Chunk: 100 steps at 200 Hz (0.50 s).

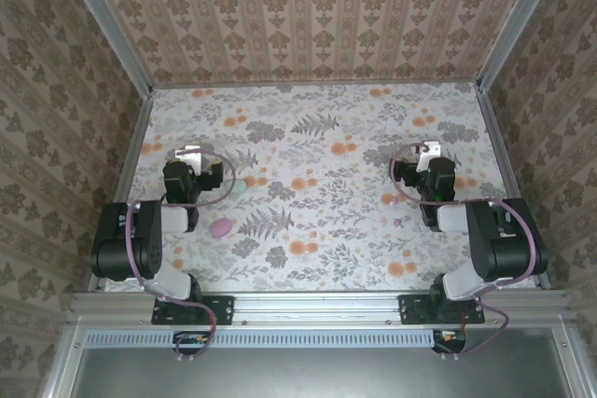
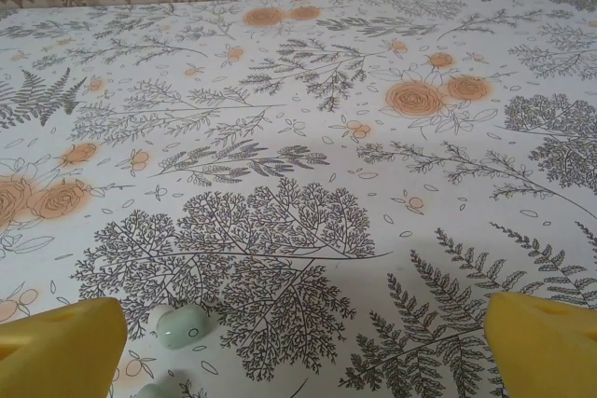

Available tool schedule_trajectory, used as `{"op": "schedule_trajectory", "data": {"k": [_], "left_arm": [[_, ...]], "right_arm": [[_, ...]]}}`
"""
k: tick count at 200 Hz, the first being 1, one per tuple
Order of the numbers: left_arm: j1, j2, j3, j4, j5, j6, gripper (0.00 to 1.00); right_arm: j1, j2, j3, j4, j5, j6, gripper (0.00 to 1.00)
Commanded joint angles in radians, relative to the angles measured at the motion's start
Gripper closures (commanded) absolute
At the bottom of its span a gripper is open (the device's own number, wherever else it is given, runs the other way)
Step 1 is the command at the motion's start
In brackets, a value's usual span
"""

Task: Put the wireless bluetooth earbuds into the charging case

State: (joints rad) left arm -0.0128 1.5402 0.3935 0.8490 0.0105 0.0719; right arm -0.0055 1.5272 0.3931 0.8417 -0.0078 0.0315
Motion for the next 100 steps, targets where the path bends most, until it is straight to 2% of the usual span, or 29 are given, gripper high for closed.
{"op": "schedule_trajectory", "data": {"k": [1,100], "left_arm": [[-0.004,-0.005,0.014,-0.005,-0.007,-0.012,0.0],[0.003,-0.005,0.016,-0.006,0.0,-0.016,0.0]], "right_arm": [[0.006,0.004,0.016,0.01,0.008,0.001,0.0],[0.004,0.004,0.018,0.005,0.01,0.002,0.0]]}}
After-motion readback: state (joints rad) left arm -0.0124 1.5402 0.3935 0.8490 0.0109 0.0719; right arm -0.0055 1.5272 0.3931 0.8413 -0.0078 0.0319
